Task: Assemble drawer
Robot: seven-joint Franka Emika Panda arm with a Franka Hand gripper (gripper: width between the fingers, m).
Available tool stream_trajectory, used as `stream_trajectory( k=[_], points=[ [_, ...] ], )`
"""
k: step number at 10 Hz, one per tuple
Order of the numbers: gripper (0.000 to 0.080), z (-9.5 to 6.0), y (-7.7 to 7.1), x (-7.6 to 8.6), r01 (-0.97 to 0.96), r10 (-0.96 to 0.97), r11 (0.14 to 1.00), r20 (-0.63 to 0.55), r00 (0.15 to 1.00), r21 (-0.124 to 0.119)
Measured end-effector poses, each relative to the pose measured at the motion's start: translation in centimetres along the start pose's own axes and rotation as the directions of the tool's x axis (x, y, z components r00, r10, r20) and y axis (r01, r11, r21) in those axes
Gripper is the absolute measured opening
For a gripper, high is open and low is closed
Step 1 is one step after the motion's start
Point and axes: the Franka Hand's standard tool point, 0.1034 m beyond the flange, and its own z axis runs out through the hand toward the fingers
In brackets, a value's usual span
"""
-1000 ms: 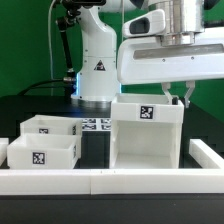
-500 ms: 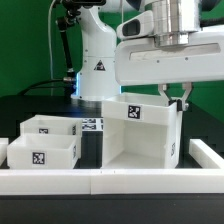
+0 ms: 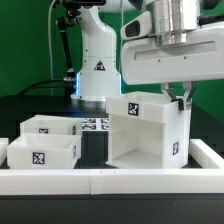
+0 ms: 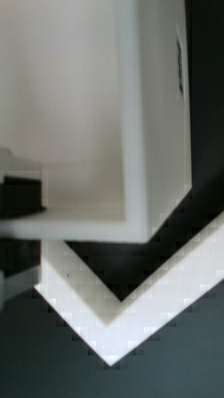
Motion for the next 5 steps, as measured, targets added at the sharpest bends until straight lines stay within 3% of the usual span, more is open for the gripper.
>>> stream_trajectory(
  k=[3, 5],
  points=[
    [0.0045, -0.13, -0.52, 0.7, -0.157, 0.157, 0.987, -0.006, 0.988, 0.015],
    [0.0045, -0.16, -0.84, 0.35, -0.224, 0.224, 0.974, 0.003, 0.975, 0.023]
  ],
)
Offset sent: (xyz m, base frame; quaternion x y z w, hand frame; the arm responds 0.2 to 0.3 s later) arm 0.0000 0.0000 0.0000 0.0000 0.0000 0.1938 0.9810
